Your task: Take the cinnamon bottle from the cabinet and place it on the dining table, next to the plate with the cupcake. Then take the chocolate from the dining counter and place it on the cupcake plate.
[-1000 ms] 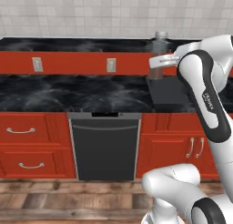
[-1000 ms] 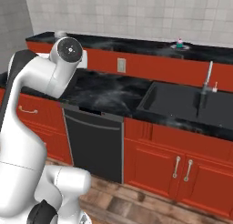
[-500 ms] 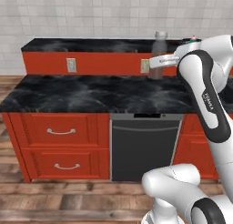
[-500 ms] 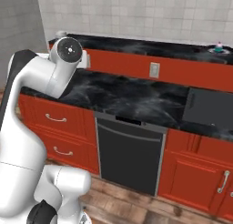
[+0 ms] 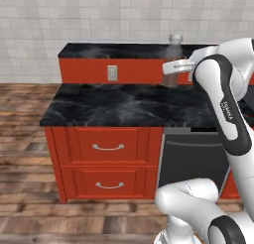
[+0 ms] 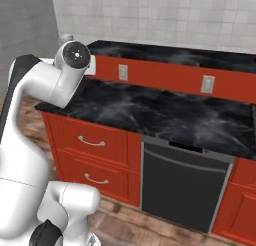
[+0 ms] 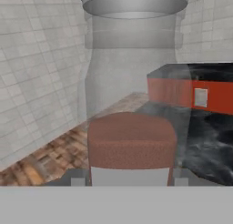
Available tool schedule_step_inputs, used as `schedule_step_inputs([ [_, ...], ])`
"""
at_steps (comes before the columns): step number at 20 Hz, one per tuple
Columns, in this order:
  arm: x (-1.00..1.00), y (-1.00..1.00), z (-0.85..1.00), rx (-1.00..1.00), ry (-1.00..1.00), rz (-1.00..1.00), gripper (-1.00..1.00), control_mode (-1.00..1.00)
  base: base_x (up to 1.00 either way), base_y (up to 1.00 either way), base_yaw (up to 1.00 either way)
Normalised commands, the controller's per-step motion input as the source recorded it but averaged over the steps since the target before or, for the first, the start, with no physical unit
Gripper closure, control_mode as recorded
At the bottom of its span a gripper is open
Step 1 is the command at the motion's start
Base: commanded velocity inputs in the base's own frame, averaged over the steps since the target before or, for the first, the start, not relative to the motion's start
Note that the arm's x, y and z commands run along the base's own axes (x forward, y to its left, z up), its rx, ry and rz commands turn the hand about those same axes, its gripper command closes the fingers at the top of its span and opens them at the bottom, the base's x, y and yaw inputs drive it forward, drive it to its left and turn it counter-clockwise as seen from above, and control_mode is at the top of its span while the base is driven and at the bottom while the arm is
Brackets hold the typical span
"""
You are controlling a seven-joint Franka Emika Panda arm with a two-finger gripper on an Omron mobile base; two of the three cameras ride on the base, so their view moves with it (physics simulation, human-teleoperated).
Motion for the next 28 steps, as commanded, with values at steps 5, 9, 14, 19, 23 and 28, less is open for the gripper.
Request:
schedule_step_inputs([
  [5, 0.0, 0.0, 0.0, 0.0, 0.0, 0.0, 1.0, 1.0, 0.51, 0.81, -0.02],
  [9, 0.0, 0.0, 0.0, 0.0, 0.0, 0.0, 1.0, 1.0, 0.5, 0.81, -0.02],
  [14, 0.0, 0.0, 0.0, 0.0, 0.0, 0.0, 1.0, 1.0, 0.49, 0.82, -0.03],
  [19, 0.0, 0.0, 0.0, 0.0, 0.0, 0.0, 1.0, 1.0, 0.47, 0.83, -0.02],
  [23, 0.0, 0.0, 0.0, 0.0, 0.0, 0.0, 1.0, 1.0, 0.46, 0.84, -0.01],
  [28, 0.0, 0.0, 0.0, 0.0, 0.0, 0.0, 1.0, 1.0, 0.47, 0.83, -0.02],
])
